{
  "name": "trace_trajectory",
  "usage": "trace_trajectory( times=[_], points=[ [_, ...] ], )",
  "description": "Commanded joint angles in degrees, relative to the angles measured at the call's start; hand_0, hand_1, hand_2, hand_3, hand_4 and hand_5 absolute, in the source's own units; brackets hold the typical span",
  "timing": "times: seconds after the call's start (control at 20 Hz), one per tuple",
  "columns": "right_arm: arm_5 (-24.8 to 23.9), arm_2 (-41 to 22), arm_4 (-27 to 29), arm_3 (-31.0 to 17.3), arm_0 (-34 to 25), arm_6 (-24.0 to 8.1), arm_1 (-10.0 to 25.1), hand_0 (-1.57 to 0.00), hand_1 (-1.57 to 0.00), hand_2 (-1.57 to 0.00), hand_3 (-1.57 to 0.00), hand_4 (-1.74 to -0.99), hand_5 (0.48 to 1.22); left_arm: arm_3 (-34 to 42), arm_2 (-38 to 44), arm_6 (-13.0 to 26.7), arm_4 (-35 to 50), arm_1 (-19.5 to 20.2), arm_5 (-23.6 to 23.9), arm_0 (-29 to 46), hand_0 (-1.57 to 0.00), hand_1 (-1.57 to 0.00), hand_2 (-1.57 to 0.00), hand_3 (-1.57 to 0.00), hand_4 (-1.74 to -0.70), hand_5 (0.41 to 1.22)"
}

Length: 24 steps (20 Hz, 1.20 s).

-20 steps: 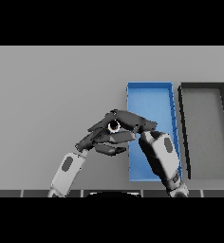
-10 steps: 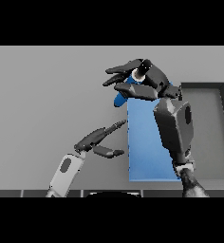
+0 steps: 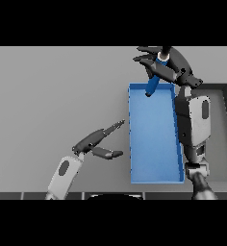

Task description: Pick up the blue pipe and place it into the blue bin.

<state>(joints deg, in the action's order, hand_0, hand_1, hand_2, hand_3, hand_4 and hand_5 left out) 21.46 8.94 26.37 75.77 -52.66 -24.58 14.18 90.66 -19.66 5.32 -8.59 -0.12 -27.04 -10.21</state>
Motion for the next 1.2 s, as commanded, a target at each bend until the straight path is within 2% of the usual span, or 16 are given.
trace_trajectory(
  times=[0.0, 0.25, 0.5, 0.55, 0.7, 0.75, 0.8, 0.9, 0.95, 1.0, 1.05, 1.15],
  points=[
    [-0.2, 0.4, -1.0, -0.6, 1.3, -0.4, 0.4, -1.57, -1.57, -1.57, -1.57, -1.499, 1.221, 0.0, -0.3, -0.1, -0.4, -0.4, 0.4, -0.2, 0.0, 0.0, 0.0, 0.0, -0.94, 0.465],
    [-1.4, -0.2, -6.4, -0.1, 8.0, -5.0, 0.1, -1.57, -1.57, -1.57, -1.57, -1.5, 1.221, -0.8, 0.2, -1.0, -0.9, 0.0, 0.8, -0.4, 0.0, 0.0, 0.0, 0.0, -0.93, 0.46],
    [-5.4, -0.6, -11.5, -0.3, 13.9, -10.4, -1.2, -1.57, -1.57, -1.57, -1.57, -1.5, 1.221, -0.2, 0.2, -2.2, -1.9, 0.7, 1.6, 0.1, 0.0, 0.0, 0.0, 0.0, -0.93, 0.466],
    [-6.0, -1.1, -12.6, -0.1, 15.3, -10.4, -1.9, -1.57, -1.57, -1.57, -1.57, -1.499, 1.221, -0.5, 0.3, -2.0, -1.7, 0.4, 1.6, -0.6, 0.0, 0.0, 0.0, 0.0, -0.93, 0.467],
    [-8.0, -4.5, -10.7, -4.4, 17.0, -10.4, -0.2, -1.57, -1.57, -1.57, -1.57, -1.497, 1.221, -0.4, -0.1, -2.8, -2.3, 0.4, 1.9, 0.1, 0.0, 0.0, 0.0, 0.0, -0.92, 0.476],
    [-8.5, -6.2, -10.2, -5.6, 17.4, -10.4, 0.3, -1.57, -1.57, -1.57, -1.26, -1.546, 1.221, -0.7, 0.1, -3.0, -2.5, 0.5, 2.1, -0.2, 0.0, 0.0, 0.0, 0.0, -0.92, 0.478],
    [-9.5, -8.2, -9.0, -7.1, 18.1, -10.4, 1.1, -1.57, -1.57, -1.57, -1.01, -1.585, 1.221, -0.6, 0.1, -2.4, -2.4, 0.2, 2.3, -0.6, 0.0, 0.0, 0.0, 0.0, -0.92, 0.48],
    [-12.7, -12.5, -5.6, -9.8, 18.3, -10.4, 3.1, -1.57, -1.57, -1.57, -0.64, -1.641, 1.221, -0.7, 0.4, -2.7, -2.3, 0.8, 1.9, -0.5, 0.0, 0.0, 0.0, 0.0, -0.92, 0.484],
    [-14.9, -15.8, -3.0, -11.4, 17.9, -10.4, 4.7, -1.57, -1.57, -1.57, -0.51, -1.661, 1.221, -0.5, 0.1, -2.6, -2.6, 0.6, 2.1, -0.2, 0.0, 0.0, 0.0, 0.0, -0.92, 0.486],
    [-16.8, -17.9, -0.1, -13.3, 16.9, -10.1, 5.9, -1.57, -1.57, -1.57, -0.41, -1.677, 1.171, -0.9, 0.2, -2.4, -2.7, 0.5, 2.2, -0.7, 0.0, 0.0, 0.0, 0.0, -0.92, 0.489],
    [-18.6, -21.0, 3.7, -15.3, 15.9, -10.4, 8.2, -1.57, -1.57, -1.52, -0.45, -1.626, 1.161, -0.9, 0.0, -2.7, -2.7, 0.5, 2.1, -0.5, 0.0, 0.0, 0.0, 0.0, -0.92, 0.491],
    [-23.3, -28.4, 11.0, -17.6, 14.1, -10.4, 11.6, -1.08, -1.03, -0.99, -0.29, -1.469, 1.148, -0.8, 0.3, -1.9, -2.5, 0.2, 2.3, -0.9, 0.0, 0.0, 0.0, 0.0, -0.92, 0.493]
  ],
)
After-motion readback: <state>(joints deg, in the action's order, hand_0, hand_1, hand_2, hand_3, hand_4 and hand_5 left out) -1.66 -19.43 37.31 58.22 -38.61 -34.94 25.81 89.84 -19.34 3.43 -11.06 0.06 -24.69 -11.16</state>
